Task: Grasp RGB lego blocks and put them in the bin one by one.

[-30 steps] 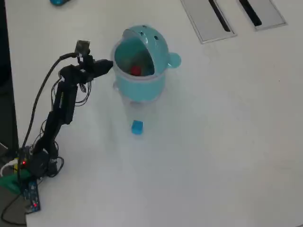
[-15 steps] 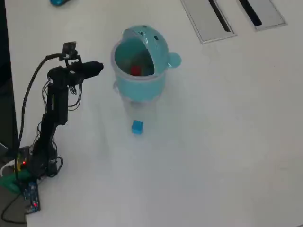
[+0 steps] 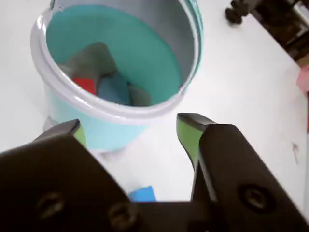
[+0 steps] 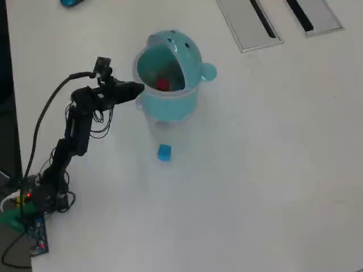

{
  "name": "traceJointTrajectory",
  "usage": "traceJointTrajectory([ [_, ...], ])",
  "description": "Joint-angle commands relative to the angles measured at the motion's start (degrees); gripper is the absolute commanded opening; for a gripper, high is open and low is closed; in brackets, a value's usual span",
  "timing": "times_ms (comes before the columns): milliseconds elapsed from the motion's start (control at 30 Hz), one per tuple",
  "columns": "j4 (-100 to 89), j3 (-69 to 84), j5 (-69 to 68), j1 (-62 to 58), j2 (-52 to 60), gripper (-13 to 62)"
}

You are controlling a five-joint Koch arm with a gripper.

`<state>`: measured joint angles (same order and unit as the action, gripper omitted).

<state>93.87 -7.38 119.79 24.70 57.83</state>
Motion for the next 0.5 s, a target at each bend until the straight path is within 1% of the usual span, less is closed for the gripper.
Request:
traceJointTrajectory([
  [0,-2.9,0.44,-0.44,0.0,0.62,34.0],
  [100,-3.16,4.39,-0.35,-0.26,1.05,34.1],
  [167,-4.31,10.9,-0.18,-0.79,3.34,34.1],
  [233,-12.04,22.76,0.09,-1.41,7.91,34.1],
  [300,-25.75,36.65,0.0,-2.9,12.92,35.0],
  [367,-33.66,42.36,-0.09,-4.22,13.97,35.7],
  [467,-34.45,45.44,-0.18,-5.45,13.97,35.4],
])
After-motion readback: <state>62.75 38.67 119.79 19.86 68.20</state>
